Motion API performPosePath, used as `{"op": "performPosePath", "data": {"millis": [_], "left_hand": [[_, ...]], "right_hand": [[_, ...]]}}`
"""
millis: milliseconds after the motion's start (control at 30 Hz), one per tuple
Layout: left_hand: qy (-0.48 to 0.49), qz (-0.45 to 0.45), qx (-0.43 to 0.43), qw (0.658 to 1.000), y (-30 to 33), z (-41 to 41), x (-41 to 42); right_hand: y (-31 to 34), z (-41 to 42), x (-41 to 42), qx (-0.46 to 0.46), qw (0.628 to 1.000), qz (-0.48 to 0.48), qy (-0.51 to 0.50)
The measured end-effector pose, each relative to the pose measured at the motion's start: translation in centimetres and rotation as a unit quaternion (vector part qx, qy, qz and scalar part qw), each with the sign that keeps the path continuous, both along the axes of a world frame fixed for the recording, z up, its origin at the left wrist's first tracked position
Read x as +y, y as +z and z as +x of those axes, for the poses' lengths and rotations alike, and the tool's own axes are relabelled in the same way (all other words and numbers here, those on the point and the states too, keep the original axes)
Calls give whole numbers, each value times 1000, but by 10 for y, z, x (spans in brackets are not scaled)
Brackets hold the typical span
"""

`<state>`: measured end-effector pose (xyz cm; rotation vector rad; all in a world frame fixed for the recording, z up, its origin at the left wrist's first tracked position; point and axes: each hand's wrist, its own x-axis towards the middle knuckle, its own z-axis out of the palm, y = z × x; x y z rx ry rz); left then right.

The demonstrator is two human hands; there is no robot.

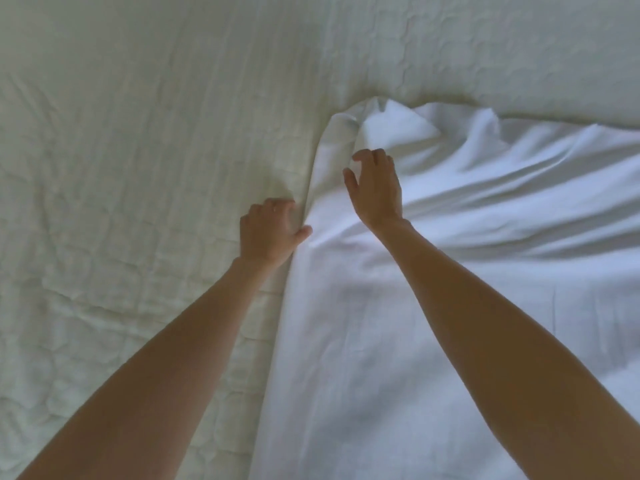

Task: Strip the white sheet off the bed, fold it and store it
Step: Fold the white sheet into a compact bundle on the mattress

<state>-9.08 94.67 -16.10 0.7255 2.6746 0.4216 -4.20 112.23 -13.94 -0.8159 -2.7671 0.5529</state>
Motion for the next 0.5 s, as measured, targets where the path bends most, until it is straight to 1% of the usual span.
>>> {"op": "performPosePath", "data": {"millis": [33,100,167,233,267,300,333,400,433,467,500], "left_hand": [[-32,-53,28,998,-3,-8,7],[-73,-118,19,990,-8,-18,14],[-90,-135,2,987,-13,-25,18],[-100,-136,-5,986,-12,-28,17],[-102,-137,-7,985,-10,-29,16],[-105,-138,-8,985,-9,-31,15],[-109,-137,-8,984,-9,-32,14],[-118,-130,0,984,-12,-32,11],[-121,-121,10,985,-14,-33,10],[-121,-110,20,986,-16,-34,8],[-120,-100,27,987,-17,-35,7]], "right_hand": [[0,-11,11,-22,1000,9,-14],[-1,-36,27,-82,994,-24,-63],[-3,-55,41,-138,985,-37,-95],[-3,-68,51,-176,980,16,-89],[-1,-72,55,-179,979,49,-84],[1,-78,58,-163,981,63,-79],[4,-84,58,-125,988,50,-71],[13,-100,54,-14,998,-43,-45],[17,-110,52,36,995,-88,-34],[20,-117,50,63,990,-120,-30],[17,-121,49,66,988,-140,-23]]}}
